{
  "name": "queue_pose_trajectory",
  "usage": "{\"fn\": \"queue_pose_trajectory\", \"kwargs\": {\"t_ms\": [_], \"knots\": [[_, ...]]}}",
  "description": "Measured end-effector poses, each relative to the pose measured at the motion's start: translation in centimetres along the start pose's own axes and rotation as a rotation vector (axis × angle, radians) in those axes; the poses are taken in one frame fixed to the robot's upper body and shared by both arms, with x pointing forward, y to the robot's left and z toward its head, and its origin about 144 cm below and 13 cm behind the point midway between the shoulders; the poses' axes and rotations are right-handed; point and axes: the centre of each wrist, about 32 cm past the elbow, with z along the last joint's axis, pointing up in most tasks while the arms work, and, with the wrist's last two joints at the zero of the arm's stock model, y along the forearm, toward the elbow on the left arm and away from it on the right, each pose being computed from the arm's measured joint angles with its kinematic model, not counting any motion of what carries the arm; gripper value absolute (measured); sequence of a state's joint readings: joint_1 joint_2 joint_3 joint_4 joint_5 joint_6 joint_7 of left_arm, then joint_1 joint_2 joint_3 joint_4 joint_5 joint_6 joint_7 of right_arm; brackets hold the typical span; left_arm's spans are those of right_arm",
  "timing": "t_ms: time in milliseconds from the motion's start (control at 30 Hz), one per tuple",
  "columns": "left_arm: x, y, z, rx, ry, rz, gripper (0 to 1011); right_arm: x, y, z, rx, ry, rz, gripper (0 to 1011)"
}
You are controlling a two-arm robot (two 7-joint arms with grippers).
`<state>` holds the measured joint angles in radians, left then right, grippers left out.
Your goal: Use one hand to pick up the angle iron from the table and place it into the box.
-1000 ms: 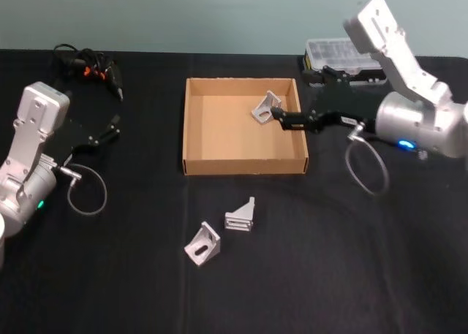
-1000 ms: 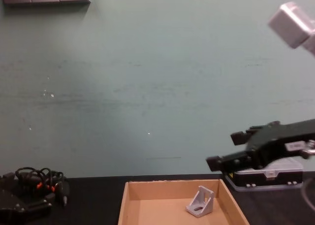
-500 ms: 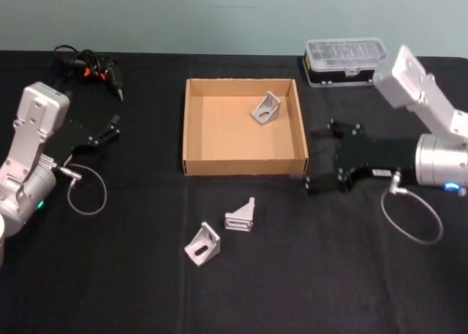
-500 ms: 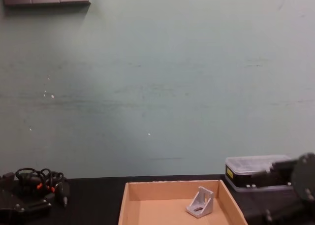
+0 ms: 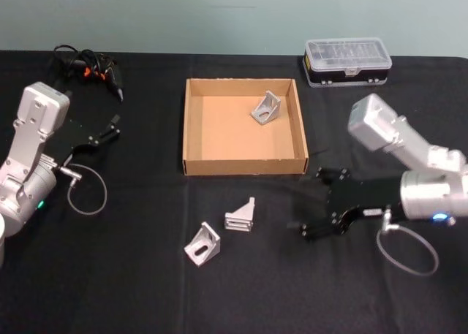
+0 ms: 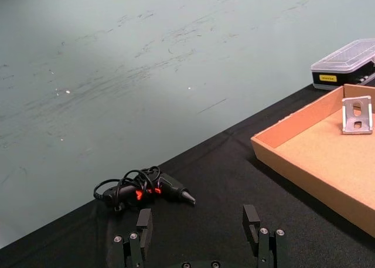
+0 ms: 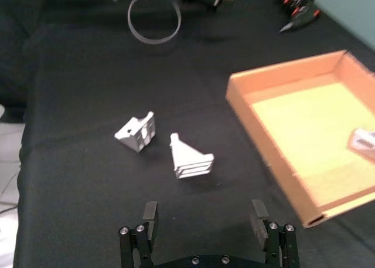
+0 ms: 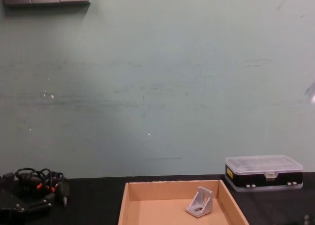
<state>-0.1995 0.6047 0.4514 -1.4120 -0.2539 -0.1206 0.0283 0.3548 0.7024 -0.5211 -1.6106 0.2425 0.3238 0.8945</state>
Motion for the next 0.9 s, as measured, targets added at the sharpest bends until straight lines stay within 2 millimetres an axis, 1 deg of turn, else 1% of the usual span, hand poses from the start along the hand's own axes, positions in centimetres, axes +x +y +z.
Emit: {"fn": "queue_pose_trajectory", "kwargs": {"t_ms": [200, 233, 433, 467, 533, 900], "knots": [[0.0, 0.0, 0.0, 0.0, 0.0, 0.0, 1011, -0.4, 2.2, -0.6, -0.033, -0.006, 0.037, 1000], [0.0, 0.0, 0.0, 0.0, 0.0, 0.0, 1011, -0.4, 2.2, -0.6, -0.033, -0.006, 0.037, 1000], [0.0, 0.0, 0.0, 0.0, 0.0, 0.0, 1011, -0.6, 4.1, -0.5, -0.041, -0.022, 0.054, 1000], [0.0, 0.0, 0.0, 0.0, 0.0, 0.0, 1011, -0.6, 4.1, -0.5, -0.041, -0.022, 0.054, 1000], [0.0, 0.0, 0.0, 0.0, 0.0, 0.0, 1011, -0.6, 4.8, -0.3, -0.038, -0.029, 0.056, 1000], [0.0, 0.0, 0.0, 0.0, 0.0, 0.0, 1012, -0.4, 7.0, 0.3, -0.015, -0.041, 0.061, 1000]]}}
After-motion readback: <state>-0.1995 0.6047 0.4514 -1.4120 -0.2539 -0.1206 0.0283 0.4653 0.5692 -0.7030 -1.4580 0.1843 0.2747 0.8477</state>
